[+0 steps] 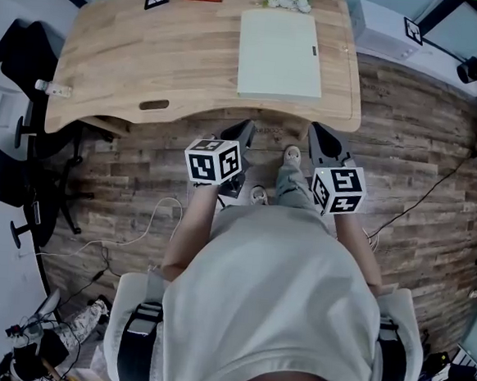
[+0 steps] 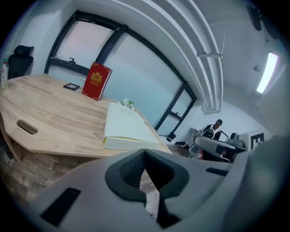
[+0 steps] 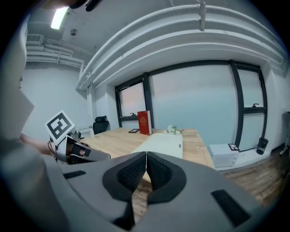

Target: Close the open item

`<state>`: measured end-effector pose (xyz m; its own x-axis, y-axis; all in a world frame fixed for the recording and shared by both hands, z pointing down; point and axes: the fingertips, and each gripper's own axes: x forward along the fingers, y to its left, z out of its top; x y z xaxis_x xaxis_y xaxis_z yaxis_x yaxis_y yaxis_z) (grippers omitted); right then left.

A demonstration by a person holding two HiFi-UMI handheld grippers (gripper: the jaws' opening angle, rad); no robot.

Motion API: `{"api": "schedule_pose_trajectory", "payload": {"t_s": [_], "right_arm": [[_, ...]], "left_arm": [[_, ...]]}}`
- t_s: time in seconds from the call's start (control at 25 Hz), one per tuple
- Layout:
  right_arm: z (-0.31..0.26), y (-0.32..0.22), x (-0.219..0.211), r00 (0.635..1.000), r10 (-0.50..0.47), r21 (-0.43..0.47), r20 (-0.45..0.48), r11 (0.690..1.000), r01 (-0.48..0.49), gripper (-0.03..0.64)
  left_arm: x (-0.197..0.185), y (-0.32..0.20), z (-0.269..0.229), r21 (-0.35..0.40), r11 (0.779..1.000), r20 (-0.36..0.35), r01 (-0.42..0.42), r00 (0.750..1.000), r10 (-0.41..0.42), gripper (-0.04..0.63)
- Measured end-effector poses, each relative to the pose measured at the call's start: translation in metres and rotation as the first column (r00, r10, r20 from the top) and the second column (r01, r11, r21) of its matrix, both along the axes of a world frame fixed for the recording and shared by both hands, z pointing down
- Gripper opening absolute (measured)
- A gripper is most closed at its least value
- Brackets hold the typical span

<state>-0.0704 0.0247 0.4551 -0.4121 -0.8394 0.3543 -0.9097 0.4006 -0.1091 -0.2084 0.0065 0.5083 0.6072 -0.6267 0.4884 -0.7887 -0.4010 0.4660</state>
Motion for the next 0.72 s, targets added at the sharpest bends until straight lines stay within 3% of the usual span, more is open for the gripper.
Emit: {"api": "schedule_pose_trajectory", "payload": {"t_s": [0.72], "right_arm": [[0.008, 0.038, -0.017, 0.999, 0.005, -0.018, 0.043, 1.000, -0.004, 0.019]], "left_arm": [[-0.011, 0.039, -0.001, 0.007, 1.000, -0.007, -0.013, 1.000, 0.013, 0.020]]}}
